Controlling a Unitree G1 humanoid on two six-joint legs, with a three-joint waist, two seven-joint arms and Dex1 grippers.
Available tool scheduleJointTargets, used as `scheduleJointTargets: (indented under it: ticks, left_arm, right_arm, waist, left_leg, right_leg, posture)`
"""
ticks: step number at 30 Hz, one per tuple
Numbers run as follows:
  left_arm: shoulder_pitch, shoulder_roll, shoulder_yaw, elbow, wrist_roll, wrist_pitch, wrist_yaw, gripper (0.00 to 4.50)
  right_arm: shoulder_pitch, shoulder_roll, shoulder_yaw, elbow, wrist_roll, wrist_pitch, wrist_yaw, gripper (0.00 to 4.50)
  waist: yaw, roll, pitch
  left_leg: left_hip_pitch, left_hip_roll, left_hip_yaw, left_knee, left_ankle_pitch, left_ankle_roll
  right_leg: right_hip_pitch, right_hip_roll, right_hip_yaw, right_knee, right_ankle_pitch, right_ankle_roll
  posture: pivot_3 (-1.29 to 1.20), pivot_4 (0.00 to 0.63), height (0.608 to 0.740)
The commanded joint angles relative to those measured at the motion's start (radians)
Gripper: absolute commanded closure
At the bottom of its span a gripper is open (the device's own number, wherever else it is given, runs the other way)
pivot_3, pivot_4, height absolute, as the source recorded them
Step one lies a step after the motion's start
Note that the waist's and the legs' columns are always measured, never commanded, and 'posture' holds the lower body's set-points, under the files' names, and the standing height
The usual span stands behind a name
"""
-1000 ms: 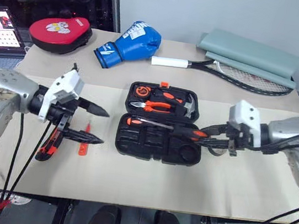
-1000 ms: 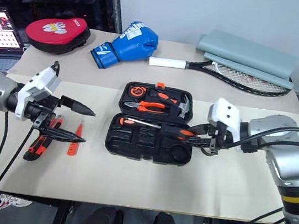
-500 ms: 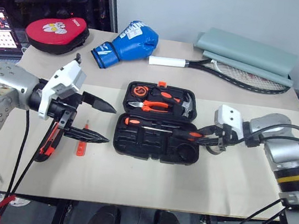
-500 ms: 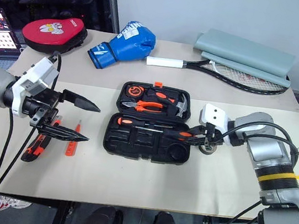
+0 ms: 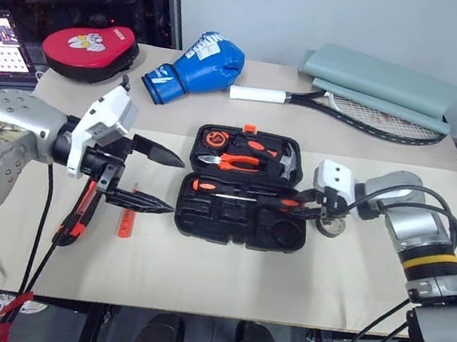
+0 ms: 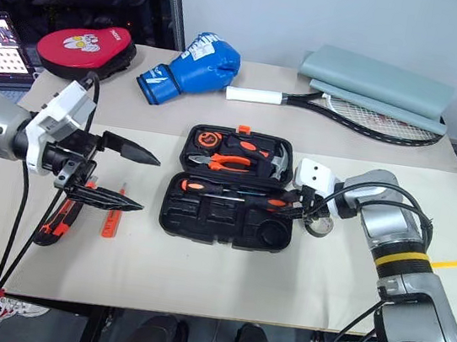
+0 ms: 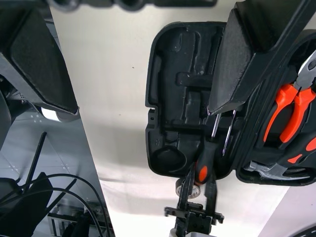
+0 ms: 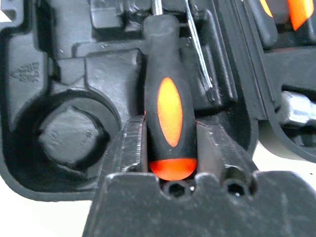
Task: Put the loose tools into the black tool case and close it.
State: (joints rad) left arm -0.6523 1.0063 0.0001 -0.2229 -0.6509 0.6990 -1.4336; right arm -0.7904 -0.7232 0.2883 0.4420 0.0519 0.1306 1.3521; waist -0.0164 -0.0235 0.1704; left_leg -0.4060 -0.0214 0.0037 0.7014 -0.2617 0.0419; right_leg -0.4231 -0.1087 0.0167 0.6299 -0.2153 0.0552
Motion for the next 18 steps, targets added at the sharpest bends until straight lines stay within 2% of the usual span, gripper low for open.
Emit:
scheduleJointTargets:
  ticks: [1, 3, 4, 8, 11, 18]
  left_arm:
    - [-0.023, -0.003, 0.001, -0.003, 0.004, -0.016, -0.002, 0.00]
    - [-0.027, -0.006, -0.003, 0.000, 0.007, -0.018, -0.003, 0.00]
    - [-0.031, -0.009, -0.005, 0.003, 0.008, -0.019, -0.004, 0.00]
    - [-0.043, -0.017, -0.012, 0.013, 0.013, -0.023, -0.008, 0.00]
    - [-0.039, -0.022, -0.024, 0.016, 0.027, -0.040, -0.017, 0.00]
    - [-0.040, -0.027, -0.053, 0.056, 0.083, -0.096, -0.030, 0.00]
  right_arm:
    - [-0.019, -0.002, -0.035, -0.026, 0.012, -0.006, 0.006, 0.89]
    - [-0.021, -0.004, -0.046, -0.059, 0.032, 0.022, 0.012, 0.20]
    - [-0.026, -0.007, -0.055, -0.083, 0.047, 0.046, 0.017, 0.01]
    - [-0.034, -0.008, -0.082, -0.153, 0.084, 0.122, 0.015, 0.01]
    - [-0.028, 0.013, -0.083, -0.164, 0.088, 0.153, -0.007, 0.80]
    - [-0.038, 0.072, -0.054, -0.103, 0.044, 0.136, -0.057, 3.20]
  waist:
    - [0.000, 0.000, 0.000]
    - [0.000, 0.000, 0.000]
    - [0.000, 0.000, 0.000]
    - [-0.001, 0.000, 0.000]
    - [0.000, 0.000, 0.000]
    - [0.000, 0.000, 0.000]
  left_leg:
    - [0.000, 0.000, 0.000, 0.000, 0.000, 0.000]
    - [0.000, 0.000, 0.000, 0.000, 0.000, 0.000]
    - [0.000, 0.000, 0.000, 0.000, 0.000, 0.000]
    - [0.000, 0.000, 0.000, 0.000, 0.000, 0.000]
    - [0.000, 0.000, 0.000, 0.000, 0.000, 0.000]
    - [0.000, 0.000, 0.000, 0.000, 0.000, 0.000]
  right_leg:
    - [0.000, 0.000, 0.000, 0.000, 0.000, 0.000]
    - [0.000, 0.000, 0.000, 0.000, 0.000, 0.000]
    - [0.000, 0.000, 0.000, 0.000, 0.000, 0.000]
    - [0.000, 0.000, 0.000, 0.000, 0.000, 0.000]
    - [0.000, 0.000, 0.000, 0.000, 0.000, 0.000]
    - [0.000, 0.000, 0.000, 0.000, 0.000, 0.000]
  posture:
    - [0.00, 0.150, 0.737]
    - [0.00, 0.150, 0.737]
    - [0.00, 0.150, 0.737]
    - [0.00, 0.150, 0.737]
    - [0.00, 0.150, 0.737]
    - [0.00, 0.150, 0.737]
